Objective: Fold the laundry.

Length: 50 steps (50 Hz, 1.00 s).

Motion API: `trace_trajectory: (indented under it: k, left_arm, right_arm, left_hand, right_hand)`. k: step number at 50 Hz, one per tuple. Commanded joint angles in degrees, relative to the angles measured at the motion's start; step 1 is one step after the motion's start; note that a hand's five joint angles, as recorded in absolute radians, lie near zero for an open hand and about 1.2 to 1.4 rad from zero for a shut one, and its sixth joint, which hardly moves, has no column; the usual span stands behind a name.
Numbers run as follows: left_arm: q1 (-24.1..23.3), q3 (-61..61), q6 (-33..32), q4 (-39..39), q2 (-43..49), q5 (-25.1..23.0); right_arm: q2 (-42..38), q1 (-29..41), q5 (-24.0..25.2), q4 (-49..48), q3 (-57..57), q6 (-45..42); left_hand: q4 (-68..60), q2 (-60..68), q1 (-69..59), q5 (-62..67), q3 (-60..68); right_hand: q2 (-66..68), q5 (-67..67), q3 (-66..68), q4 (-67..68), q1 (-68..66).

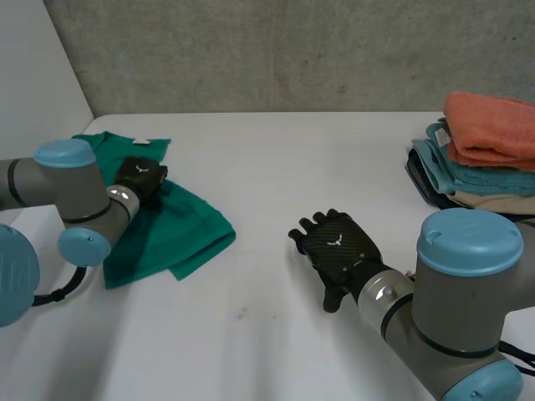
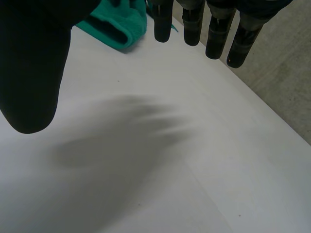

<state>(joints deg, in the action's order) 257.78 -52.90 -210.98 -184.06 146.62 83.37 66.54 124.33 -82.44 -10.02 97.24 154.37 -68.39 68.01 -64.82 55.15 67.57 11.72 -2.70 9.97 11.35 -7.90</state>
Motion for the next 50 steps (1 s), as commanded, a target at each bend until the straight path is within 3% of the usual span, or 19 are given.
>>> trace_trajectory:
  k: [1,6,9,13,18,19,21,23,27,31,41,50]
  left_arm:
    - [-4.74,-1.67,0.39,1.33,-0.37,0.21]
    - [-10.80,-7.38,3.63,4.32,-7.64,2.40]
    - [-16.84,-12.38,12.82,4.67,-14.84,5.82]
    - [-24.84,-16.78,24.61,5.20,-22.49,6.72]
    - [-33.90,-21.18,32.37,5.11,-26.47,6.45]
    - [-35.14,-21.62,32.82,5.11,-26.56,6.36]
    - [-37.26,-22.07,32.82,4.76,-26.56,6.45]
    - [-37.35,-21.89,32.74,4.85,-26.64,6.71]
    - [-34.90,-21.36,32.39,4.94,-27.08,7.07]
    - [-28.75,-21.45,30.02,5.02,-29.10,6.89]
    - [-13.46,-21.54,14.65,5.02,-30.16,6.19]
    - [-11.78,-21.19,10.24,4.94,-22.34,6.19]
  right_arm:
    - [0.08,-0.66,-0.09,0.00,-0.47,-0.04]
    - [0.52,-3.56,-0.79,0.00,-1.69,0.05]
    - [0.87,-7.78,-1.23,0.62,-3.54,0.31]
    - [3.85,-13.48,-1.49,0.71,-4.95,0.93]
    - [5.79,-17.36,-2.72,0.71,-6.27,1.02]
    - [5.79,-17.54,-2.90,0.71,-6.44,1.02]
    - [5.79,-17.89,-3.07,0.79,-6.71,1.02]
    - [5.79,-17.98,-3.07,0.79,-6.71,1.02]
    - [5.79,-17.72,-2.99,1.06,-6.62,0.93]
    - [5.79,-17.72,-2.64,2.90,-6.71,0.84]
    - [5.70,-12.02,-2.11,14.93,-7.24,4.86]
    - [5.44,-1.91,-0.62,17.93,-7.15,16.91]
  left_hand:
    - [-11.61,11.99,-15.18,14.85,12.43]
    - [-11.61,11.99,-15.18,14.85,12.43]
    - [-11.61,11.99,-15.18,14.85,12.43]
    - [-11.61,11.99,-15.18,14.85,12.43]
    - [-11.61,11.99,-15.18,14.85,12.43]
    - [-9.47,9.85,-13.04,12.71,10.29]
    - [14.84,-14.46,11.27,-11.60,-14.02]
    - [36.84,-36.46,33.27,-33.60,-36.02]
    - [46.39,-46.01,42.82,-43.15,-45.57]
    - [53.79,-53.41,50.21,-50.55,-52.97]
    - [54.14,-53.76,50.57,-50.90,-53.32]
    - [51.79,-51.41,48.22,-48.55,-50.97]
  right_hand:
    - [-1.72,2.70,0.03,-1.35,-2.10]
    - [-1.72,2.70,0.03,-1.35,-2.10]
    - [-1.72,2.70,0.03,-1.35,-2.10]
    - [-1.72,2.70,0.03,-1.35,-2.10]
    - [-1.72,2.70,0.03,-1.35,-2.10]
    - [-1.72,2.70,0.03,-1.35,-2.10]
    - [-1.72,2.70,0.03,-1.35,-2.10]
    - [-1.72,2.70,0.03,-1.35,-2.10]
    - [-1.72,2.70,0.03,-1.35,-2.10]
    - [-1.72,2.70,0.03,-1.35,-2.10]
    - [-1.72,2.70,0.03,-1.35,-2.10]
    - [-1.72,2.70,0.03,-1.35,-2.10]
